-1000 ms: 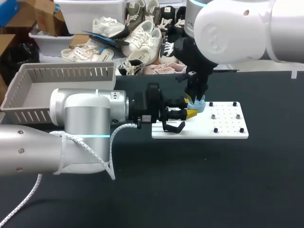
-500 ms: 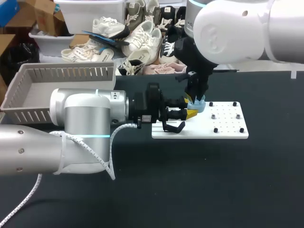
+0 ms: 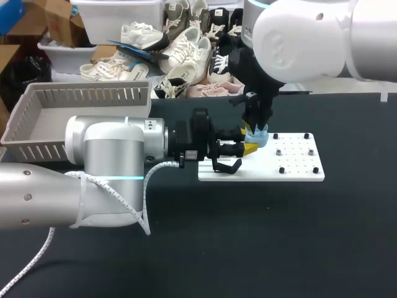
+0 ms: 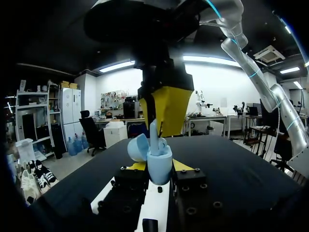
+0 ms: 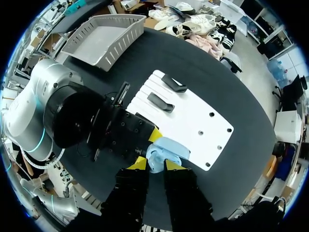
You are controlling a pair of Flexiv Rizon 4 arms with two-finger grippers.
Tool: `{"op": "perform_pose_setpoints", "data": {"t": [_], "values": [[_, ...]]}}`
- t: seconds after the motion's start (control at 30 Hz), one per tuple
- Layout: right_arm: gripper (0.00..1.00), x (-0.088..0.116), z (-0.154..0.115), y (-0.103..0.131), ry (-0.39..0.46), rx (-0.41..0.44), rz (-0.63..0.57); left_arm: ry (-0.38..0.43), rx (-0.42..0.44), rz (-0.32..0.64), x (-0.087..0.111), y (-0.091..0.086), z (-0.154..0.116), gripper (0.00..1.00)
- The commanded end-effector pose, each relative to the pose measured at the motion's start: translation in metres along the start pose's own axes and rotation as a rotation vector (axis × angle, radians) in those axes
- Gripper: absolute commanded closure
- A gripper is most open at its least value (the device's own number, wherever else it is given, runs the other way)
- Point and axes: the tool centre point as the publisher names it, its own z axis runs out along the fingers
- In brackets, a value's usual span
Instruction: Pick up each earbud case from the left stands, insert the matching earbuds, close the lid, and place the case in the box.
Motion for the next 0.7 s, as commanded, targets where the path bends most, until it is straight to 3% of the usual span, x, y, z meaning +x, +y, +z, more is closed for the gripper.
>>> {"op": "perform_pose_setpoints", "data": {"t": [0.03, 0.7], "values": [[1.0, 0.0009, 0.0011, 0.0005, 0.003, 0.002, 0.003, -0.004, -0.002, 0.002, 0.0008, -0.0003, 0.0002, 1.0], [1.0, 0.0083, -0.0007, 0.0046, 0.002, 0.001, 0.012, -0.004, -0.002, 0.002, 0.0008, -0.0003, 0.0002, 1.0]]}}
